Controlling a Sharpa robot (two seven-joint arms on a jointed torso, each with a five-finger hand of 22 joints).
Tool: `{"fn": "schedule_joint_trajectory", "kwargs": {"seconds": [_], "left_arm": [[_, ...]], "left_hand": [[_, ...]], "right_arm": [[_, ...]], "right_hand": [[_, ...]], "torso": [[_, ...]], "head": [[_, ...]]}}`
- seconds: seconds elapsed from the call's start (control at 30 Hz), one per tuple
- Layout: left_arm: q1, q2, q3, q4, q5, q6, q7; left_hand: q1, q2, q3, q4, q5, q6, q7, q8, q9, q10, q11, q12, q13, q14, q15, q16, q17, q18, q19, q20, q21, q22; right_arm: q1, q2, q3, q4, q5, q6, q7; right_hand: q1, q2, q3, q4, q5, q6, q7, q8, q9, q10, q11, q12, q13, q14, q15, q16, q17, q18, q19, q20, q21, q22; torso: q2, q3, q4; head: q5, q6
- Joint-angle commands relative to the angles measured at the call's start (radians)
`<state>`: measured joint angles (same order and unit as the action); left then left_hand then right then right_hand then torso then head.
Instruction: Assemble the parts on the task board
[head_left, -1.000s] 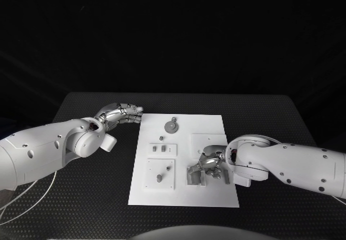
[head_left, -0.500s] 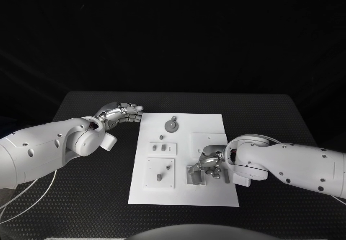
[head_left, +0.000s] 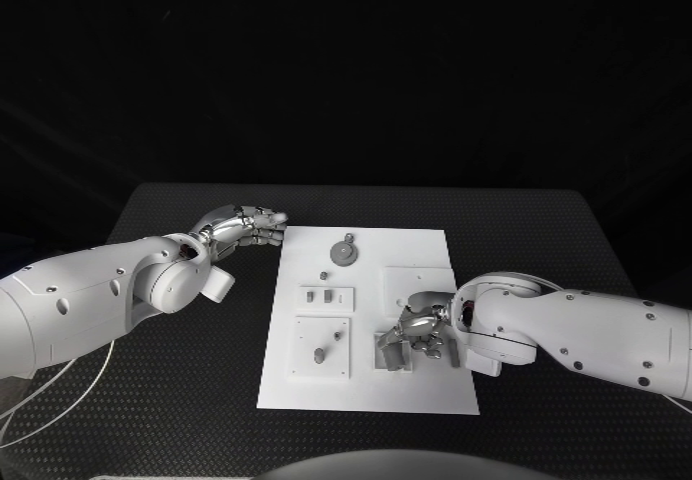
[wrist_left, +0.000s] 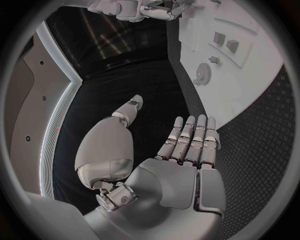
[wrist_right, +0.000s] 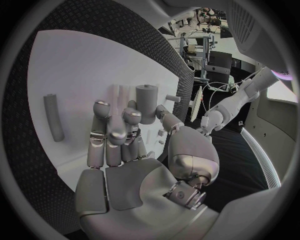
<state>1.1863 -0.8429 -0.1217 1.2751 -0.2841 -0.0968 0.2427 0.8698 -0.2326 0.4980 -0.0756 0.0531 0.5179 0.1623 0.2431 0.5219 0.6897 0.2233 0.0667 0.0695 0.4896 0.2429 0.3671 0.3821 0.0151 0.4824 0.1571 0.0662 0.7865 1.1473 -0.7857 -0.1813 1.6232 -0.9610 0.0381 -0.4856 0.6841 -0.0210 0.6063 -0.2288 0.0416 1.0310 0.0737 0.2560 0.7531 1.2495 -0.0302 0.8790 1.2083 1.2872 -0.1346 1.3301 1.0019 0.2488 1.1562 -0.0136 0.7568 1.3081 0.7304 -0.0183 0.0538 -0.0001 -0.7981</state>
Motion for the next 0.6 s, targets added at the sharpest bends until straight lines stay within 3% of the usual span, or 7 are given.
{"fn": "schedule_joint_trajectory", "kwargs": {"seconds": [0.03,0.6], "left_arm": [[0.001,0.000,0.001,0.002,0.006,0.006,0.008],[0.001,0.000,0.001,0.002,0.006,0.011,0.004]], "left_hand": [[0.001,0.008,-0.003,0.003,0.000,-0.009,0.076,0.007,0.001,-0.002,0.008,0.003,0.002,0.003,0.007,0.007,0.001,-0.015,-0.004,0.000,0.006,0.001],[0.001,0.009,-0.003,0.003,0.000,-0.009,0.076,0.007,0.001,-0.002,0.008,0.003,0.002,0.003,0.007,0.007,0.001,-0.015,-0.005,0.000,0.006,0.001]], "right_arm": [[-0.002,0.005,0.000,0.003,0.000,-0.014,0.020],[-0.002,0.002,0.000,0.007,0.003,-0.051,0.029]], "right_hand": [[0.003,0.006,0.020,-0.015,0.007,0.001,0.004,-0.003,-0.001,-0.006,-0.004,-0.004,-0.001,0.000,-0.004,-0.001,-0.001,0.013,-0.001,0.003,-0.006,0.016],[0.008,0.009,0.025,-0.019,0.007,0.003,0.003,-0.003,-0.001,-0.005,-0.004,-0.004,-0.001,0.000,-0.004,-0.001,-0.001,0.013,-0.001,0.002,-0.006,0.016]], "torso": [[0.000,0.0000,0.0003],[0.000,0.0004,0.0001]], "head": [[0.000,0.000],[0.003,-0.001]]}}
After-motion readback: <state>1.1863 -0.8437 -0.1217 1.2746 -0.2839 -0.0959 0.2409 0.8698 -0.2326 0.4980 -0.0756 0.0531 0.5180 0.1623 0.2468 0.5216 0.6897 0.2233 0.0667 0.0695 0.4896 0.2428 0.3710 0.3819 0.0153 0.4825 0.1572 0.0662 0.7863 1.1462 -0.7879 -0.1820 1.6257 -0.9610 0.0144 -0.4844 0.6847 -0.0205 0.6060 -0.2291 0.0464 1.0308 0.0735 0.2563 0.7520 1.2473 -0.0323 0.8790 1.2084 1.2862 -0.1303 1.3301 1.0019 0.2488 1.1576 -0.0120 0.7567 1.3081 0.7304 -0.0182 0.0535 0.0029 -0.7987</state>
